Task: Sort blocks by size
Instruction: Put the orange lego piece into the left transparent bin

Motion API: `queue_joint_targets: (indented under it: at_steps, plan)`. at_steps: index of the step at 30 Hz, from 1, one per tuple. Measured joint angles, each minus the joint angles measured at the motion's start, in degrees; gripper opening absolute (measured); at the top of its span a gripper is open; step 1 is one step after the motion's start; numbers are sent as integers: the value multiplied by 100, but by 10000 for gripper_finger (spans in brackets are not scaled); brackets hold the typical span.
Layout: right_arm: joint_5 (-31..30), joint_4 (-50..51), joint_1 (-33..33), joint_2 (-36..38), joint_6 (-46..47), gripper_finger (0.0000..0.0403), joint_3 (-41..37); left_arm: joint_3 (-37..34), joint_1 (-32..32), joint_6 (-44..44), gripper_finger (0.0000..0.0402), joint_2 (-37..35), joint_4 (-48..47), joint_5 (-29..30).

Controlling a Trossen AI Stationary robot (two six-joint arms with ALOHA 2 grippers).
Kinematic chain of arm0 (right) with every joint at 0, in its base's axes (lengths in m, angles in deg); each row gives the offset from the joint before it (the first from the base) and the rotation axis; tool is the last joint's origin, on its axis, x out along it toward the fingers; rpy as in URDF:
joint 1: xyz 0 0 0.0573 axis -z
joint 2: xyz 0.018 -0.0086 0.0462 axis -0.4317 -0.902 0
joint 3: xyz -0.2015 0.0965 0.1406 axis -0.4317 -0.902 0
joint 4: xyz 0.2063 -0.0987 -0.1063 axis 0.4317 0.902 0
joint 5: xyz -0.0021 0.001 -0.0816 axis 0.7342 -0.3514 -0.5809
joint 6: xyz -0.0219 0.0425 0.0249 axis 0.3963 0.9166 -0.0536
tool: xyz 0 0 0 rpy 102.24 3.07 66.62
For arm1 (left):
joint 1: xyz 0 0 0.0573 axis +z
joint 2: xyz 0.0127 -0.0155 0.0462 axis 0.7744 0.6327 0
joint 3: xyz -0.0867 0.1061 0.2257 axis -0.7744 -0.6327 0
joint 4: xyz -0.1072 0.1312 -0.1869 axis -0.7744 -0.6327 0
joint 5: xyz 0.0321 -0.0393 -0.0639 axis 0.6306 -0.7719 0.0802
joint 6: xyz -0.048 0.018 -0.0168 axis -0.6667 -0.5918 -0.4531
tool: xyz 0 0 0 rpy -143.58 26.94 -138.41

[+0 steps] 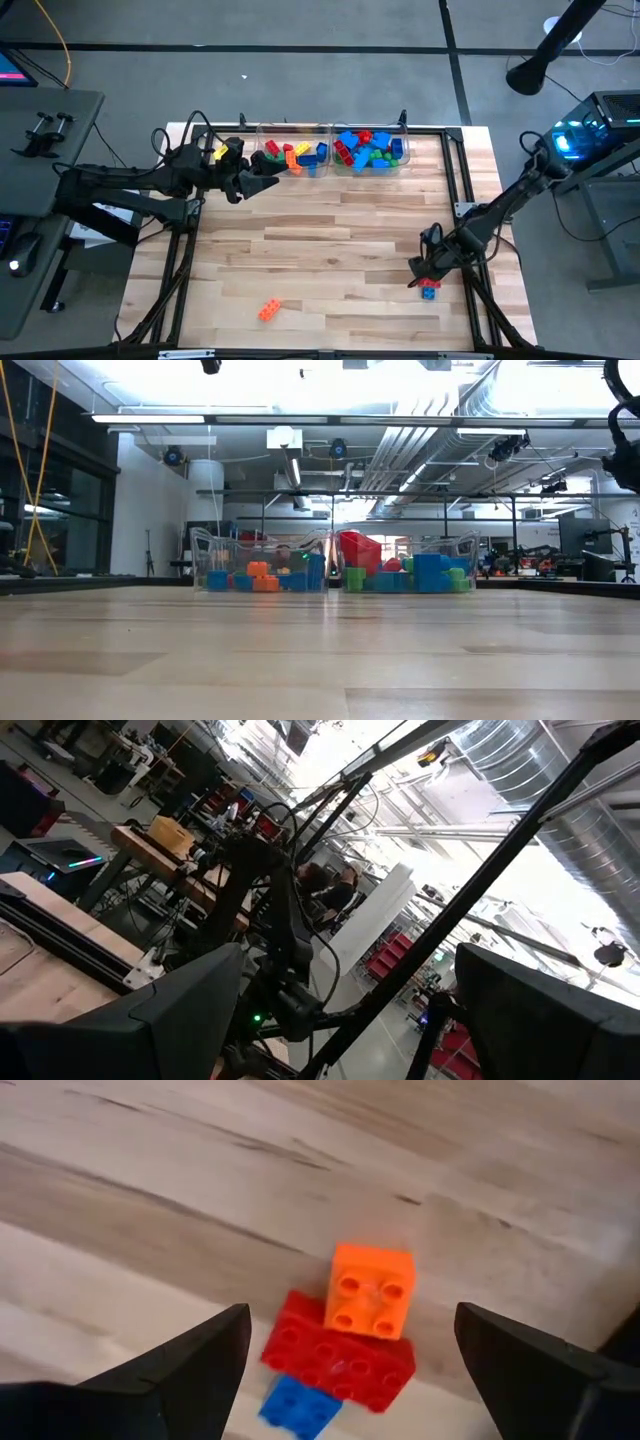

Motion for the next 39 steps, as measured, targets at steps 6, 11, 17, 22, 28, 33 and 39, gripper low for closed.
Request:
queue_joint_targets:
  at_steps: [6, 11, 17, 22, 28, 33, 39]
  plan:
    - [47, -23, 17, -376, -18, 344, 0, 0, 0, 0, 351, 0, -4, 0]
    - [197, -128, 12, -626, -19, 344, 0, 0, 0, 0, 351, 0, -13, 0]
    - [337, -143, 28, -811, 242, 329, 0, 0, 0, 46, 351, 0, -20, 0]
    - [331, -170, 28, -960, 410, 281, 0, 0, 0, 48, 351, 0, -50, -2]
    - [299, -352, 28, -1158, 412, 236, 0, 0, 0, 52, 351, 0, -57, -2]
    - [295, -559, 31, -1368, 472, 220, 26, 0, 0, 56, 351, 0, -59, -4]
    - [292, -507, 31, -1346, 499, 189, 65, 0, 0, 50, 351, 0, -53, -4]
